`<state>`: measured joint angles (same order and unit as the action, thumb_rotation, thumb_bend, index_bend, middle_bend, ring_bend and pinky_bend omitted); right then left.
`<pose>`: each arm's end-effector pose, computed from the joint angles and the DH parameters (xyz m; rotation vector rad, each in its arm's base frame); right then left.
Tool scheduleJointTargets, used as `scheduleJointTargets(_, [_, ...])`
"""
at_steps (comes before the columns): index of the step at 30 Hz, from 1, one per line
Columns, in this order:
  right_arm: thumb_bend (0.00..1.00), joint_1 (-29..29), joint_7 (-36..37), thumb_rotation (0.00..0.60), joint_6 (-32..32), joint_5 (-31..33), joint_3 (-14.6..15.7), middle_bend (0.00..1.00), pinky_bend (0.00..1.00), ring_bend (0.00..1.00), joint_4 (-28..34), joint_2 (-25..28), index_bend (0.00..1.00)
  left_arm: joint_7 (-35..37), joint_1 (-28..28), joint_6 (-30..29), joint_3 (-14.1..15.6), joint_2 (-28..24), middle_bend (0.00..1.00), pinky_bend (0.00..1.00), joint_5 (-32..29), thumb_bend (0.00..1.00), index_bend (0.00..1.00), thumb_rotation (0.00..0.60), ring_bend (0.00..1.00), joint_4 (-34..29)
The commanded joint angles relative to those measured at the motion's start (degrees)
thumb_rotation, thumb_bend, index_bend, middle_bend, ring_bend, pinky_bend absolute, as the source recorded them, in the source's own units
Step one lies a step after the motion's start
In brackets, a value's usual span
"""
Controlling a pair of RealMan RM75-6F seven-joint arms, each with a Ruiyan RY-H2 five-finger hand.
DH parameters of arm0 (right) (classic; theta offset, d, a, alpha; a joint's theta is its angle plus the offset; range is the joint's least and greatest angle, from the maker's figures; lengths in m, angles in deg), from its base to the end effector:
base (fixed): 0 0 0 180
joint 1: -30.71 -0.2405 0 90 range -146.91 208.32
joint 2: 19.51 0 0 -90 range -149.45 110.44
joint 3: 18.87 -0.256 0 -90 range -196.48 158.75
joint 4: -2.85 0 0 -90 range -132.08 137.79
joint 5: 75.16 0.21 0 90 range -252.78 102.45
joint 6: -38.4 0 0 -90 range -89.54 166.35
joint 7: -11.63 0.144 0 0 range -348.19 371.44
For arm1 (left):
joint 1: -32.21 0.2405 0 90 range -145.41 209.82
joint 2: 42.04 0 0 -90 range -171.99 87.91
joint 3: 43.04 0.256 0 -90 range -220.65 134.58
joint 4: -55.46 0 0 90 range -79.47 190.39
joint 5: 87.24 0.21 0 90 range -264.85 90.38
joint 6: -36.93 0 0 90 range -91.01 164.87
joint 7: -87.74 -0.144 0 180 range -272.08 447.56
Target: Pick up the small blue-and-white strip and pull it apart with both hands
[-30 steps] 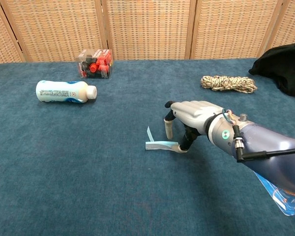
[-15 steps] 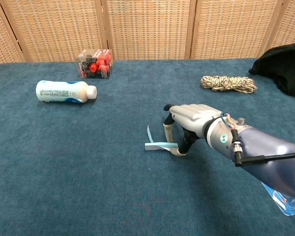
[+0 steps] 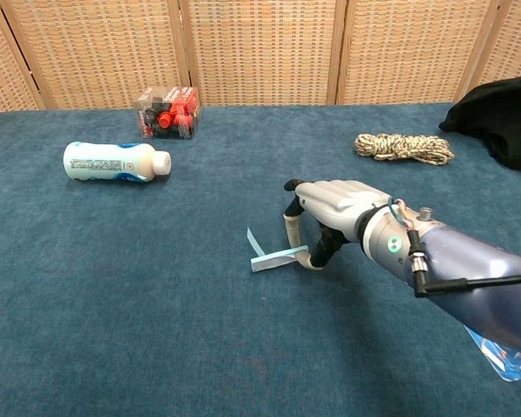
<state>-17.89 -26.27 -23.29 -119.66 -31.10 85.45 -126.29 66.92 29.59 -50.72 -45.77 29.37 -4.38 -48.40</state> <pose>-0.0887 -0.3166 -0.0989 1.8375 -1.0761 0.8319 -0.2688 0.1652 0.1151 -1.3370 -0.9122 -0.8329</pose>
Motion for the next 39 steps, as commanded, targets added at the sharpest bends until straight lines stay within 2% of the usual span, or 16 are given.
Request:
scheduleJointTargets(1, [0.60,0.40,1.42,0.600,-1.08,-3.58,-0.20,0.00,0.00,0.00,2.40,1.62,0.64,0.32,-0.75,0.40,-0.77,-0.27,0.00,0.00,0.09,0.00,0.00,0.600,0.00,0.03])
scheduleJointTargets(7, [0.60,0.46,1.86,0.600,-2.20,-7.28,-0.63,0.00,0.00,0.00,5.25,3.89,0.64,0.50,-4.63,2.82,-3.96,-1.47,0.00,0.00,1.15,0.00,0.00,0.600,0.00,1.37])
scheduleJointTargets(9, [0.60,0.28,1.52,0.600,-2.48,-7.82,-0.98,0.00,0.00,0.00,5.79,4.35,0.64,1.90,-6.73,3.34,-5.56,-1.56,0.01,0.04,3.11,0.00,0.00,0.600,0.02,3.15])
scheduleJointTargets(10, [0.60,0.14,1.21,0.600,-2.64,-8.03,-1.20,0.00,0.00,0.00,6.07,4.58,0.64,3.17,-8.01,3.31,-6.58,-1.28,0.05,0.09,4.49,0.00,0.00,0.600,0.08,4.77])
scheduleJointTargets(12, [0.61,-0.27,0.13,0.600,-3.04,-8.17,-1.75,0.00,0.00,0.00,6.59,4.98,0.64,5.98,-11.16,3.86,-8.53,-0.41,0.24,0.24,7.14,0.00,0.00,0.600,0.28,8.73])
scheduleJointTargets(14, [0.62,-0.67,-0.93,0.600,-3.32,-7.91,-2.30,0.00,0.00,0.00,6.94,5.21,0.64,8.93,-14.28,4.65,-9.65,0.49,0.53,0.45,10.09,0.00,0.03,0.600,0.54,12.58])
scheduleJointTargets(16, [0.62,-1.04,-1.77,0.600,-3.48,-7.54,-2.79,0.00,0.00,0.00,7.11,5.31,0.64,11.49,-17.15,5.42,-10.25,1.54,0.70,0.62,12.76,0.00,0.09,0.600,0.70,16.54])
scheduleJointTargets(17, [0.62,-1.27,-2.24,0.600,-3.53,-7.25,-3.08,0.00,0.00,0.00,7.22,5.36,0.64,12.82,-19.17,6.16,-10.47,2.44,0.77,0.70,14.44,0.00,0.14,0.600,0.76,19.22])
scheduleJointTargets(20, [0.63,-1.80,-3.45,0.600,-3.69,-6.16,-3.76,0.00,0.00,0.00,7.67,5.40,0.64,15.72,-24.41,7.60,-10.53,6.01,0.89,0.83,18.21,0.00,0.27,0.600,0.87,26.81])
scheduleJointTargets(23, [0.65,-2.16,-4.29,0.600,-3.80,-5.05,-4.23,0.00,0.00,0.00,8.20,5.48,0.65,15.51,-28.93,9.38,-10.12,9.83,0.92,0.87,20.71,0.00,0.33,0.600,0.91,32.06])
scheduleJointTargets(26, [0.67,-2.53,-5.08,0.600,-3.77,-4.19,-4.44,0.00,0.00,0.00,8.69,5.70,0.65,14.06,-32.44,12.70,-9.98,12.79,0.94,0.88,20.49,0.00,0.37,0.600,0.93,34.34])
scheduleJointTargets(31, [0.67,-3.01,-5.83,0.600,-4.05,-3.57,-4.70,0.00,0.00,0.00,9.59,6.00,0.65,12.68,-36.93,18.18,-10.36,16.28,0.94,0.88,18.14,0.01,0.42,0.600,0.93,34.49])
scheduleJointTargets(39, [0.67,-3.43,-6.08,0.600,-4.44,-2.84,-4.99,0.00,0.00,0.00,10.85,6.54,0.65,8.19,-41.59,24.20,-10.68,21.09,0.94,0.88,14.15,0.11,0.46,0.600,0.93,33.92])
